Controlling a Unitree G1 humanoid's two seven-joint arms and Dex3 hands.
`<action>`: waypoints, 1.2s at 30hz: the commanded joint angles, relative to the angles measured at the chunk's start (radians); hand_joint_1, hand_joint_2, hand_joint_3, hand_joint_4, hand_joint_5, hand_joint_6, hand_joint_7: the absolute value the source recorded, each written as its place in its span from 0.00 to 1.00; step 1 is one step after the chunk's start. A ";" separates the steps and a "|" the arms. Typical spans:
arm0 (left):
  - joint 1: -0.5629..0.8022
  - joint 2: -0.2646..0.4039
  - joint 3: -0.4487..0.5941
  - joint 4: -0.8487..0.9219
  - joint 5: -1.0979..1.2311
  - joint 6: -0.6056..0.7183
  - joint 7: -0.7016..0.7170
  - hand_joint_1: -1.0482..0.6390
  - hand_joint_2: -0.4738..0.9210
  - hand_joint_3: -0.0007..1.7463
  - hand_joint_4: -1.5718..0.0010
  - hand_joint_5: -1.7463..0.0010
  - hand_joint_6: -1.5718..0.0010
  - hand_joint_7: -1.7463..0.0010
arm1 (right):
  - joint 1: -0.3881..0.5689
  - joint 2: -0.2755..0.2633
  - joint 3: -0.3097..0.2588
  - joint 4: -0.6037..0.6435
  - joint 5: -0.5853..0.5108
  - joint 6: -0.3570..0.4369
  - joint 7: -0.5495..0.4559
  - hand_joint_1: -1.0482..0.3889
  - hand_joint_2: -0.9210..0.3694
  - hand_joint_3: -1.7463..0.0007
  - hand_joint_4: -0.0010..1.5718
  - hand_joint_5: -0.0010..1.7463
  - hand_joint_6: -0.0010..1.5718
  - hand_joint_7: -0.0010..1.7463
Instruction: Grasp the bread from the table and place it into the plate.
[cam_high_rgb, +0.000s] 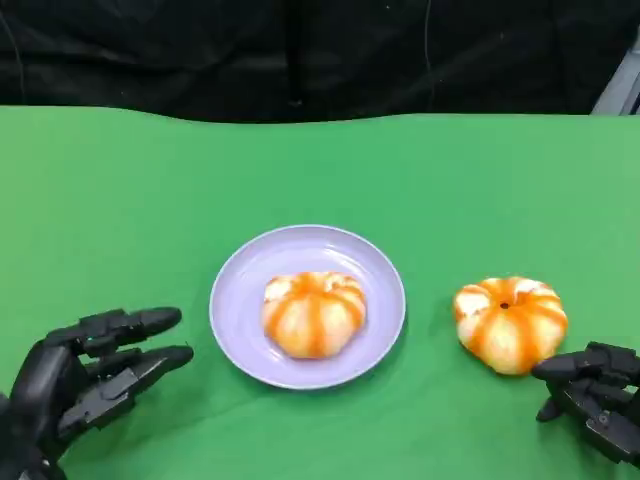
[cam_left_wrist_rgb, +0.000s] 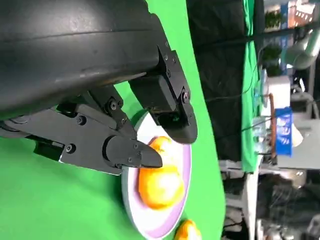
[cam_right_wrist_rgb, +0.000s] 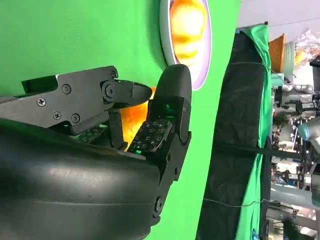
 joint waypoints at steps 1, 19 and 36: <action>-0.008 0.025 0.000 0.014 0.019 -0.022 0.011 0.58 1.00 0.08 0.27 0.95 0.25 0.95 | -0.002 -0.021 -0.004 -0.004 0.003 0.003 -0.008 0.69 0.00 0.80 0.51 0.75 0.67 0.29; -0.009 0.023 -0.002 0.009 0.053 -0.016 0.061 0.65 0.79 0.61 0.48 0.12 0.42 0.30 | -0.002 -0.020 -0.002 -0.005 0.002 -0.007 -0.012 0.68 0.00 0.81 0.51 0.75 0.66 0.30; -0.006 0.038 -0.044 0.000 0.104 -0.064 0.096 0.64 0.78 0.63 0.46 0.05 0.43 0.21 | -0.011 -0.025 -0.009 0.004 0.003 -0.014 -0.009 0.71 0.00 0.79 0.50 0.75 0.65 0.30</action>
